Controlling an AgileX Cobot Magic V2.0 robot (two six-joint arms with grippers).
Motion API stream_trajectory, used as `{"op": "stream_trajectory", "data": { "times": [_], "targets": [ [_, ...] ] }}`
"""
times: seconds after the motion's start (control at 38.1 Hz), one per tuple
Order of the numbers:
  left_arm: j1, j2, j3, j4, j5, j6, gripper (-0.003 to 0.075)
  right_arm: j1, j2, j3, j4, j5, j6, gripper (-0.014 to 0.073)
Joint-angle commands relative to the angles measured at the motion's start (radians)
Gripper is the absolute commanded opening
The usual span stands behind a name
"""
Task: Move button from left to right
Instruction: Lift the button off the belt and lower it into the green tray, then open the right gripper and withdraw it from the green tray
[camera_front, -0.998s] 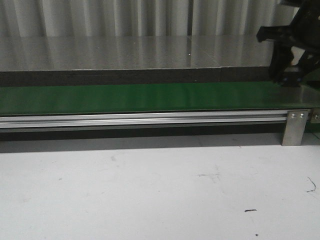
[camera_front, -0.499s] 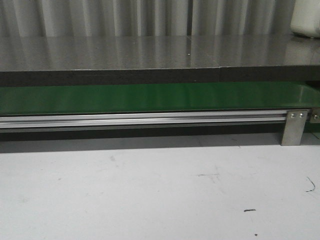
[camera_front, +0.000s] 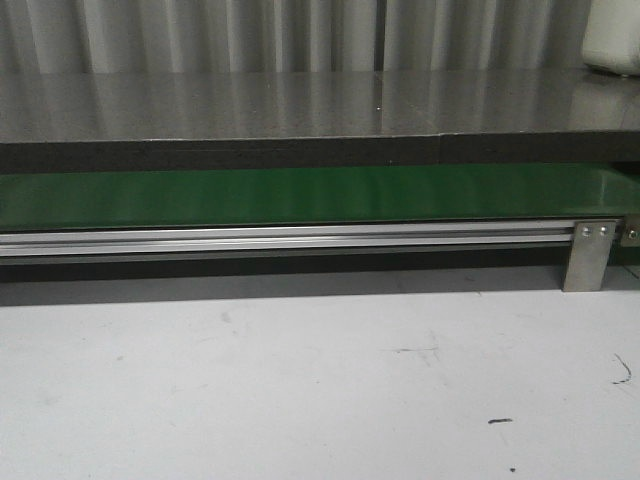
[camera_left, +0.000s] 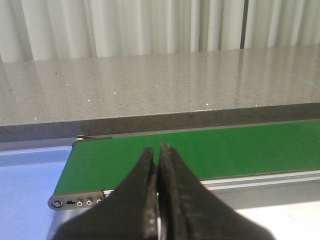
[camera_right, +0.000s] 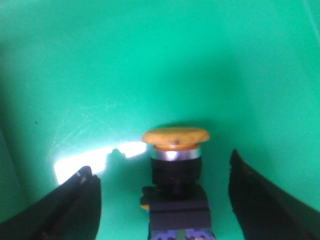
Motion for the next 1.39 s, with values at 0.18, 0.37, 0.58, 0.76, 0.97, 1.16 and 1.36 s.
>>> {"op": "stream_trajectory", "data": {
  "times": [0.18,0.37,0.58,0.76,0.97,1.16,1.36],
  "targets": [
    [-0.007,0.01,-0.023,-0.017,-0.083,-0.011,-0.0021,0.063,-0.242,-0.031,-0.006,-0.044,-0.014,0.0545],
    [-0.007,0.01,-0.023,-0.017,-0.083,-0.011,-0.0021,0.217,-0.368,-0.031,-0.006,-0.051,-0.02,0.0281],
    [-0.007,0.01,-0.023,-0.017,-0.083,-0.011,-0.0021,0.362,-0.482,-0.031,-0.006,-0.084,-0.02,-0.0058],
    [-0.007,0.01,-0.023,-0.017,-0.083,-0.011,-0.0021,0.431,-0.566,0.005,-0.006,-0.067,-0.02,-0.0121],
    [-0.007,0.01,-0.023,-0.017,-0.083,-0.011,-0.0021,0.497,-0.772,0.251,-0.007,-0.203,-0.059,-0.0122],
    [-0.007,0.01,-0.023,-0.017,-0.083,-0.011,-0.0021,0.506,-1.009,0.537,-0.007,-0.277,-0.066,-0.0122],
    [-0.007,0.01,-0.023,-0.017,-0.083,-0.011,-0.0021,0.506,-1.287,0.82,-0.007,-0.385,-0.066,-0.0122]
  ]
}}
